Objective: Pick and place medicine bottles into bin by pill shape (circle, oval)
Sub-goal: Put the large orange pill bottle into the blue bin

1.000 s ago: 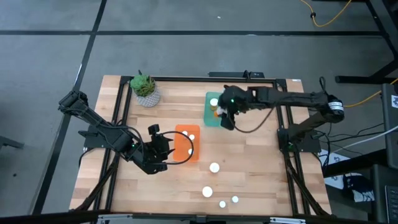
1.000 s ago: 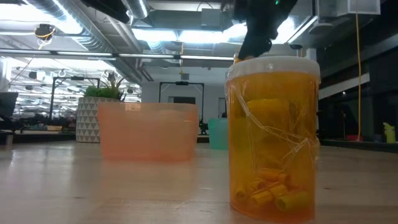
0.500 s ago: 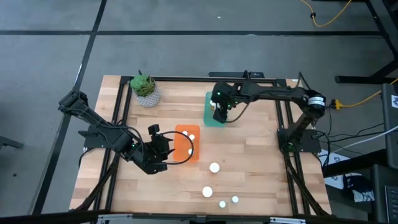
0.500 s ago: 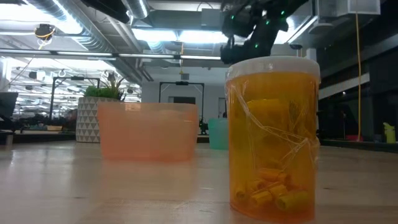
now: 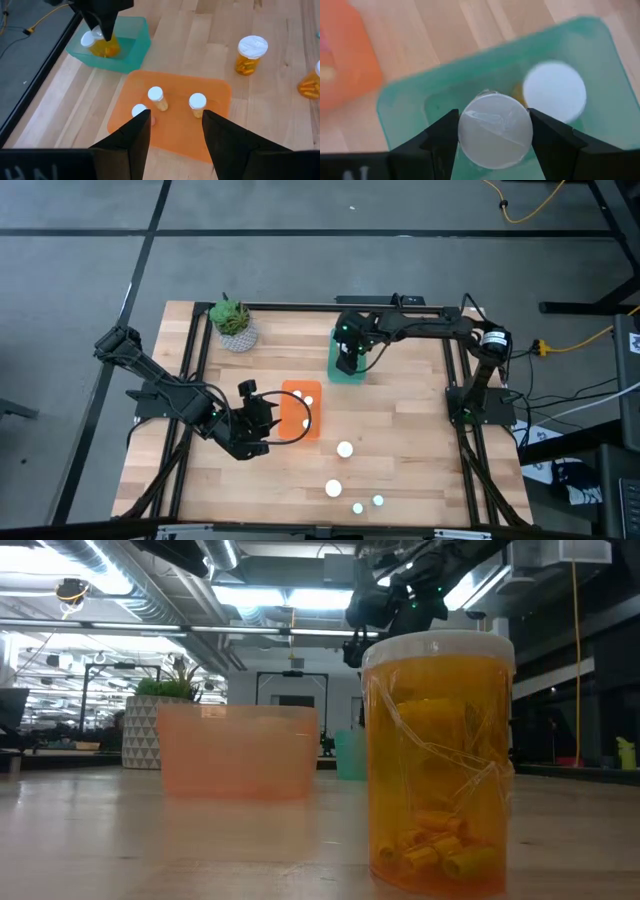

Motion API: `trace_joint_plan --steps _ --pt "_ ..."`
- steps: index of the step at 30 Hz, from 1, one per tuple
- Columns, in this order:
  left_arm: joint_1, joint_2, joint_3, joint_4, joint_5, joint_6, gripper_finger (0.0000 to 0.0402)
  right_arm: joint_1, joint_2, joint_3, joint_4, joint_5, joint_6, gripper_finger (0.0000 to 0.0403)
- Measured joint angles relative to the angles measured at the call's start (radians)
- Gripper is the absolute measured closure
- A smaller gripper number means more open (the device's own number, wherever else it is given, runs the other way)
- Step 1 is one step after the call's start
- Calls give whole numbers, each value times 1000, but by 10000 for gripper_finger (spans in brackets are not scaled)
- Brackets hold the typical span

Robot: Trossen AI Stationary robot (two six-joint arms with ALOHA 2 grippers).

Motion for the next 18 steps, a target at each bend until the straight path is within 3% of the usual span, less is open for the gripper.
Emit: trace_joint_plan --steps 8,18 --pt "0 0 0 0 0 0 231 4 39 0 -3 -67 3 181" --pt "0 0 0 -1 0 0 231 14 64 0 40 -24 -1 181"
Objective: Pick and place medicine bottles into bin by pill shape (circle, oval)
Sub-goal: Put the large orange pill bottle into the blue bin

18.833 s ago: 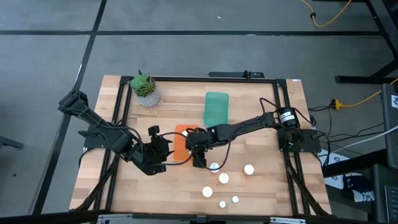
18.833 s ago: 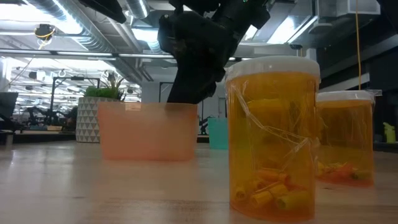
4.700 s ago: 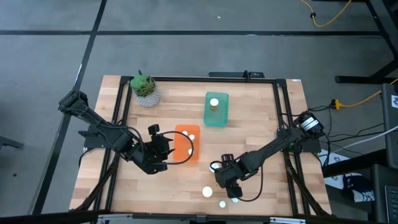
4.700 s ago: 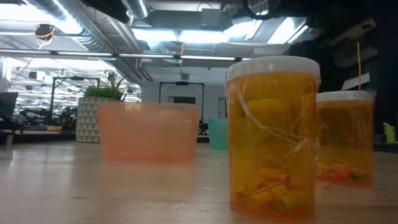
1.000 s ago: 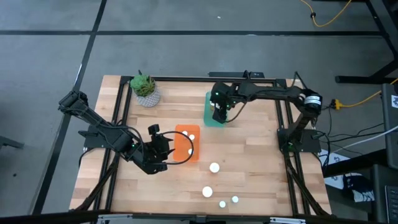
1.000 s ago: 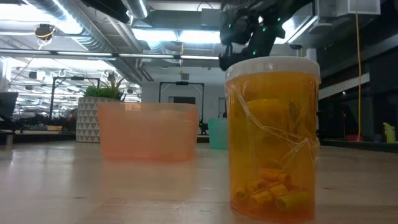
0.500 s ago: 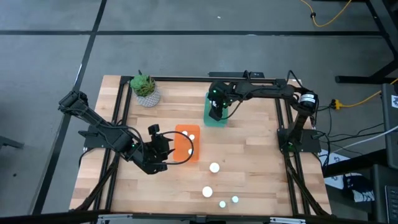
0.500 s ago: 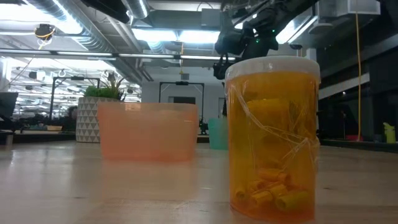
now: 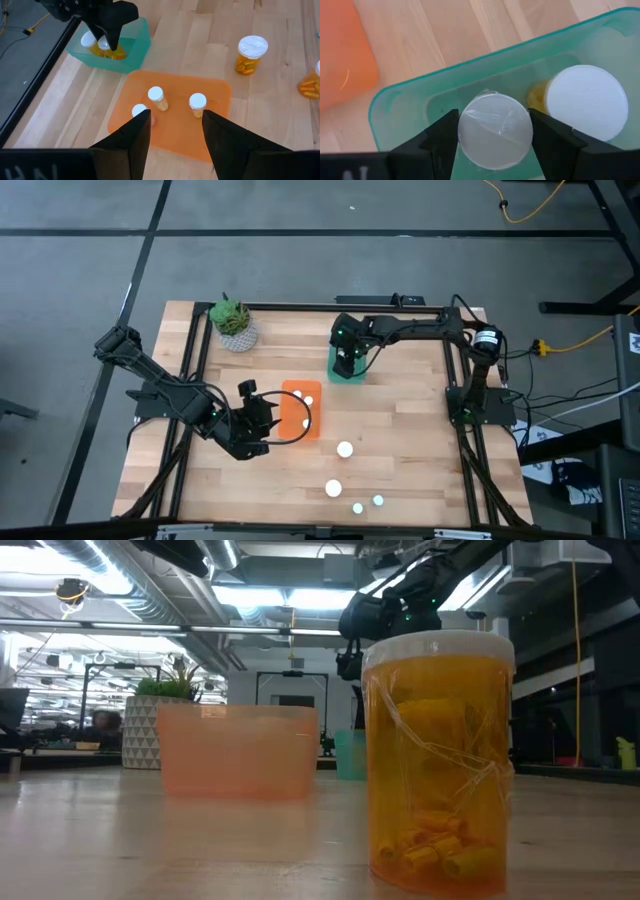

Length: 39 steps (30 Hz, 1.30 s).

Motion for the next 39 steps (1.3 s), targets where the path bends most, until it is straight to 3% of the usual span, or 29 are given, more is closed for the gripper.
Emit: trace_joint_plan --steps 24,34,39 --pt "0 0 0 0 0 0 231 0 0 0 16 0 26 163" --pt "0 0 0 0 0 0 231 0 0 0 43 1 1 110" --pt "0 0 0 0 0 0 231 0 2 27 33 2 7 103"
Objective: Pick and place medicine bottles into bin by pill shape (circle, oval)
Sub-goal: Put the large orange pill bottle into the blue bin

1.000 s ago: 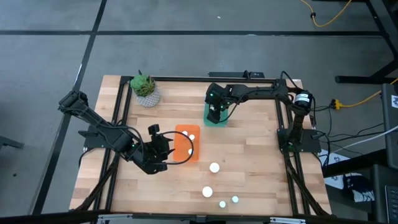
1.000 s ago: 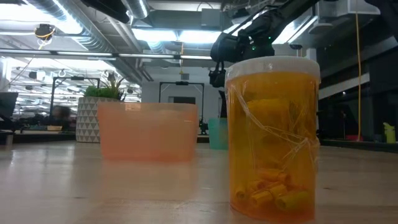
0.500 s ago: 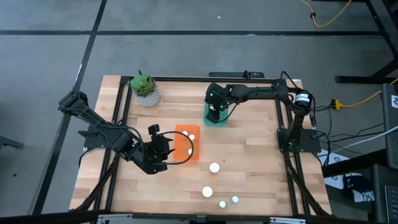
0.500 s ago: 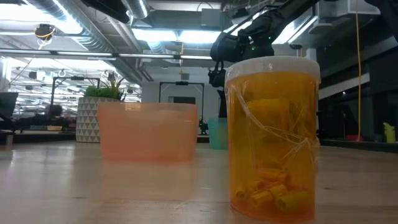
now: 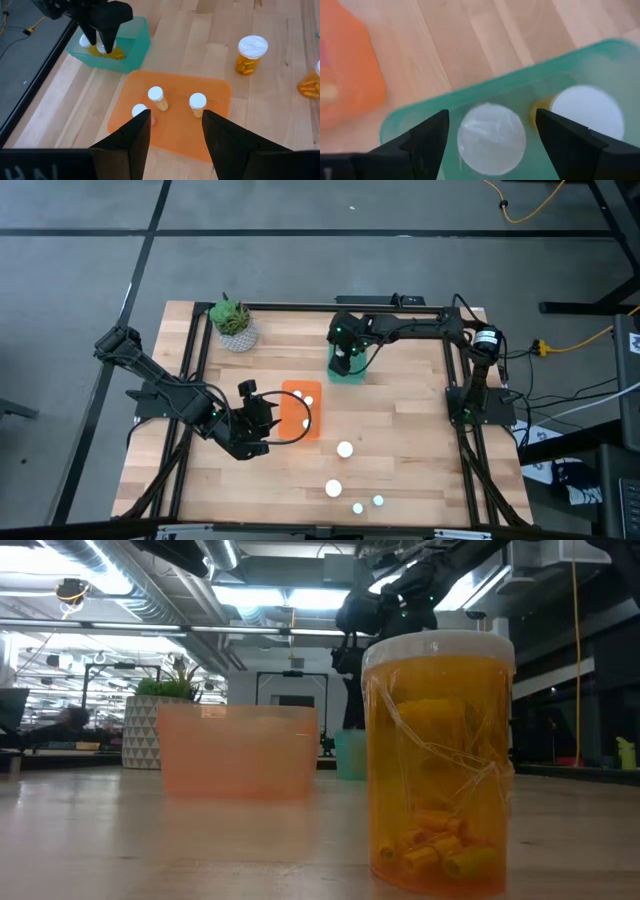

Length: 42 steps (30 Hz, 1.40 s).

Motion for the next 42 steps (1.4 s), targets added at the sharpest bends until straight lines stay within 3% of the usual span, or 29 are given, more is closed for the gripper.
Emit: trace_joint_plan --steps 5,12,20,27,37,42 --pt "0 0 0 0 0 0 231 0 0 77 -55 1 54 106" --pt "0 0 0 0 0 0 231 23 -1 218 -344 3 128 106" --pt "0 0 0 0 0 0 231 184 -9 240 -659 0 214 106" --pt "0 0 0 0 0 0 231 401 -10 240 -713 4 220 106" --pt "0 0 0 0 0 0 231 695 -10 240 -687 183 312 106" --pt "0 0 0 0 0 0 231 783 -11 239 -643 191 306 106"
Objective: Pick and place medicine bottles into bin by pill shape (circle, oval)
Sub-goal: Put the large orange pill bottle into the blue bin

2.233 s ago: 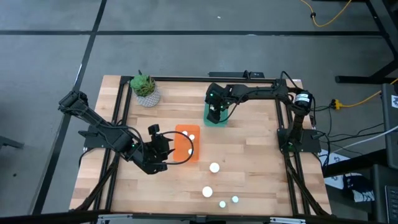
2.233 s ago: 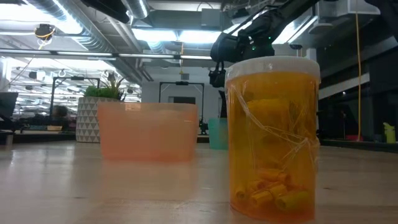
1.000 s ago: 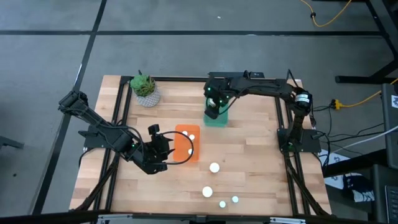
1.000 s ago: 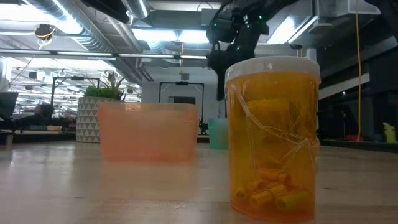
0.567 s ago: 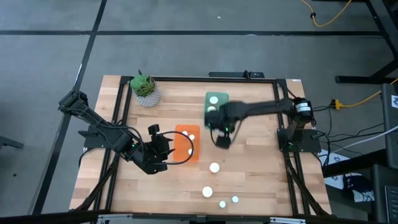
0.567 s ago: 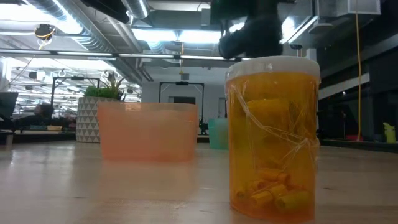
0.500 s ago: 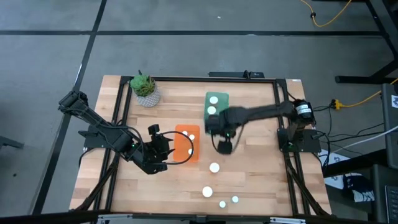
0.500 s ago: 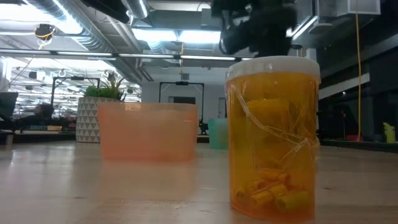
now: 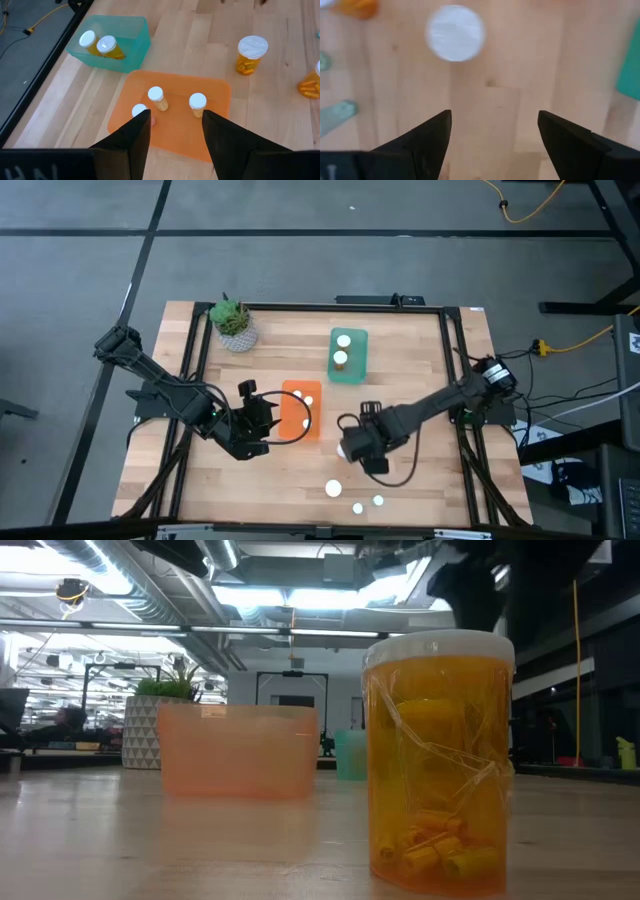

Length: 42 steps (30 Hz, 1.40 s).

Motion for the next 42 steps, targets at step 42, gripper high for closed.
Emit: trace_joint_plan --steps 42 --pt "0 0 0 0 0 -4 231 -17 0 -291 627 18 -253 106"
